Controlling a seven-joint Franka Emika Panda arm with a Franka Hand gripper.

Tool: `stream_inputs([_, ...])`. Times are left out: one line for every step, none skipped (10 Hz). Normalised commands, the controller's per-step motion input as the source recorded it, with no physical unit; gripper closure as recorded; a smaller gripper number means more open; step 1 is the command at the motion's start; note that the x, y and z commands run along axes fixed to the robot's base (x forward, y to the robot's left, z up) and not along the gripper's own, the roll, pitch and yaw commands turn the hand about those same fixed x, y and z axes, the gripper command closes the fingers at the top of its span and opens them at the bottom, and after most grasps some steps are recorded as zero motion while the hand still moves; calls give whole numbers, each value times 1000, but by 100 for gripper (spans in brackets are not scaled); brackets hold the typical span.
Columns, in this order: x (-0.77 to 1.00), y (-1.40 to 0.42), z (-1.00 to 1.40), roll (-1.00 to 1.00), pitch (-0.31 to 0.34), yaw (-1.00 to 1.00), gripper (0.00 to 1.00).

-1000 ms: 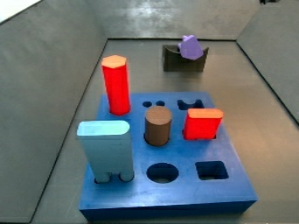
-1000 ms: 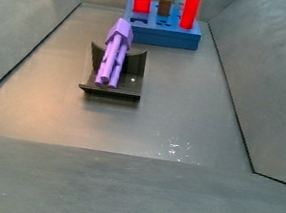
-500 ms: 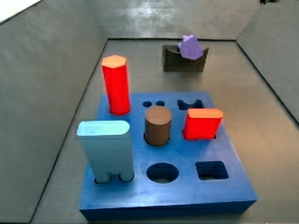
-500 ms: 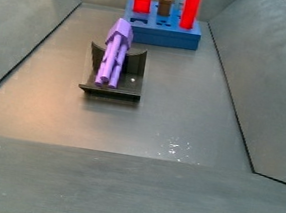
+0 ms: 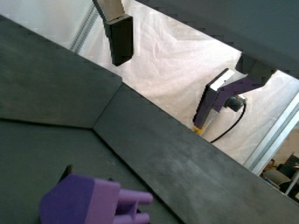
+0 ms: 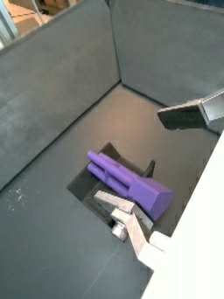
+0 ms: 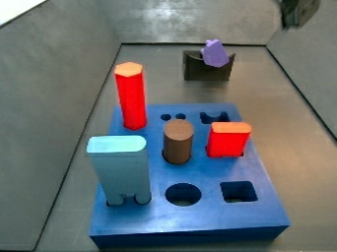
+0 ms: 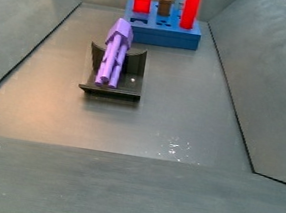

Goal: Pick up the 3 prong object. Move up. Place the 3 prong object on the fixture. Regrasp the 3 prong object. Move to above the board. Insert the 3 prong object.
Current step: Regrasp the 3 prong object.

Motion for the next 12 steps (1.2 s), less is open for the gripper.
stream_inputs([84,23,-1000,100,3,81,0])
stream_inputs([94,19,-1000,83,-6,78,0])
stream_inputs([103,15,-1000,77,-12,74,0])
stream_inputs([116,12,-1000,74,-15,68,0])
stream_inputs([123,9,-1000,74,-14,63,0])
stream_inputs([137,1,-1000,75,-7,55,0])
stream_inputs([147,-3,-1000,75,-8,53,0])
stream_inputs([147,-11,-1000,78,-14,52,0])
stream_inputs([135,-15,-913,77,-14,51,0])
stream_inputs([113,-16,-717,80,-10,49,0])
stream_inputs([104,-16,-574,84,-9,48,0])
stream_inputs([95,-18,-394,86,-9,48,0])
